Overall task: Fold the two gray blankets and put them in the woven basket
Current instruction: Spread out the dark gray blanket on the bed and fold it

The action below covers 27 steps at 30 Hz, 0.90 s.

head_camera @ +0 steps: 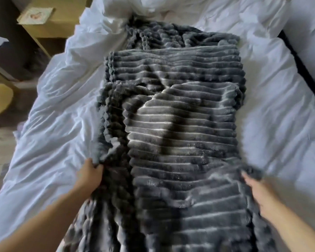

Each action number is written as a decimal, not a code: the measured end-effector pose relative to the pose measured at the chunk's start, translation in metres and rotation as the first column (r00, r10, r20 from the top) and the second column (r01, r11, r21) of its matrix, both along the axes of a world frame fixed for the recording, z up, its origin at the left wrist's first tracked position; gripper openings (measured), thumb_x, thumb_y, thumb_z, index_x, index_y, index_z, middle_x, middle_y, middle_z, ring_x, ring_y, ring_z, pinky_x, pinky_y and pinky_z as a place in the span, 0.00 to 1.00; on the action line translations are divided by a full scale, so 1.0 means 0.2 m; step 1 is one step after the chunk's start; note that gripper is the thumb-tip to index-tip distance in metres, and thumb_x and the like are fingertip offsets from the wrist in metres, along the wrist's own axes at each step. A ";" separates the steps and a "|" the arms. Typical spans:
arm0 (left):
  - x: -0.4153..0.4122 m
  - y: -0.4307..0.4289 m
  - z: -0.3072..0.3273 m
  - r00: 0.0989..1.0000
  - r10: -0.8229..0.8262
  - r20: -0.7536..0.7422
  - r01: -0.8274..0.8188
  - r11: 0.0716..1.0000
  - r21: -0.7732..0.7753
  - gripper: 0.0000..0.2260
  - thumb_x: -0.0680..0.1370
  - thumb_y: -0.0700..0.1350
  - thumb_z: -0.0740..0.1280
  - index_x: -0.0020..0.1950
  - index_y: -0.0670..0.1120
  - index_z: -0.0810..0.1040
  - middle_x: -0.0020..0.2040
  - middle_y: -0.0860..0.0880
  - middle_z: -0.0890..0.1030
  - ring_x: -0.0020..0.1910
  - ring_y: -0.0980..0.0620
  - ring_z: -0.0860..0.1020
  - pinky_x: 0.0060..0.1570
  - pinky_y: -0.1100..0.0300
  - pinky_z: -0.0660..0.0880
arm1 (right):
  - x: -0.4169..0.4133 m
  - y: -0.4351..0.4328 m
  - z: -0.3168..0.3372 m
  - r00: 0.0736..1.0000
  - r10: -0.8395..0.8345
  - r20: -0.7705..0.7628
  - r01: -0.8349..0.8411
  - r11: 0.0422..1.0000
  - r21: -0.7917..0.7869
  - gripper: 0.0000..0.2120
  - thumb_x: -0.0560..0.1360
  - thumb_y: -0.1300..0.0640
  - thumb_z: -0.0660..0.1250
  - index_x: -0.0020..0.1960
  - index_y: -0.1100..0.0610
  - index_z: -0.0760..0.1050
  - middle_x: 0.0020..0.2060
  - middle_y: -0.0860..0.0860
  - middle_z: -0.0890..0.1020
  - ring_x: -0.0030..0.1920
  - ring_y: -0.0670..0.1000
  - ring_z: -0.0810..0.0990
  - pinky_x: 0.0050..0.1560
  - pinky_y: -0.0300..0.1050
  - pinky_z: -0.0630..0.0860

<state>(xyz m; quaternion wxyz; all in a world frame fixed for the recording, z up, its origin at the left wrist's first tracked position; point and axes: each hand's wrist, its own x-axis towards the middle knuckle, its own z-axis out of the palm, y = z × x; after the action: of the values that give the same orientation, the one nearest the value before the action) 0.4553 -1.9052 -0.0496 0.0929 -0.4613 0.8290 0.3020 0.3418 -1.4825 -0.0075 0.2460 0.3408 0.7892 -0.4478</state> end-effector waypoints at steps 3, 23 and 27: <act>-0.35 -0.09 0.27 0.958 0.035 -0.283 -0.063 0.994 -0.090 0.10 0.77 0.42 0.62 0.54 0.36 0.73 0.50 0.34 0.78 0.51 0.35 0.76 0.47 0.51 0.69 | -0.42 -0.09 0.25 0.944 -0.119 -0.307 0.110 0.993 -0.049 0.18 0.75 0.44 0.68 0.49 0.60 0.78 0.35 0.54 0.79 0.31 0.54 0.74 0.29 0.40 0.71; -0.10 -0.09 -0.40 0.987 0.066 0.144 -0.043 0.987 -0.154 0.24 0.68 0.59 0.73 0.58 0.46 0.77 0.54 0.37 0.78 0.56 0.40 0.75 0.54 0.51 0.75 | -0.67 0.34 -0.53 0.993 0.097 -0.061 -0.030 0.734 0.678 0.27 0.68 0.49 0.74 0.61 0.62 0.73 0.58 0.67 0.76 0.56 0.69 0.75 0.56 0.60 0.73; -0.01 0.02 -0.37 0.973 -0.134 0.189 0.171 0.965 -0.199 0.21 0.70 0.55 0.74 0.58 0.46 0.79 0.60 0.41 0.76 0.55 0.39 0.77 0.53 0.51 0.75 | -0.63 0.39 -0.55 0.995 0.039 0.087 -0.077 0.864 0.498 0.21 0.72 0.48 0.72 0.51 0.65 0.74 0.45 0.63 0.79 0.41 0.62 0.78 0.41 0.50 0.72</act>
<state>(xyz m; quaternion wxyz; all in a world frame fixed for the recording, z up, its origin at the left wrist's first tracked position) 0.4529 -1.9004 -0.1241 0.1377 -0.4278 0.8786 0.1616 0.2155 -1.4040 -0.1176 0.1918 0.3854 0.8785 -0.2072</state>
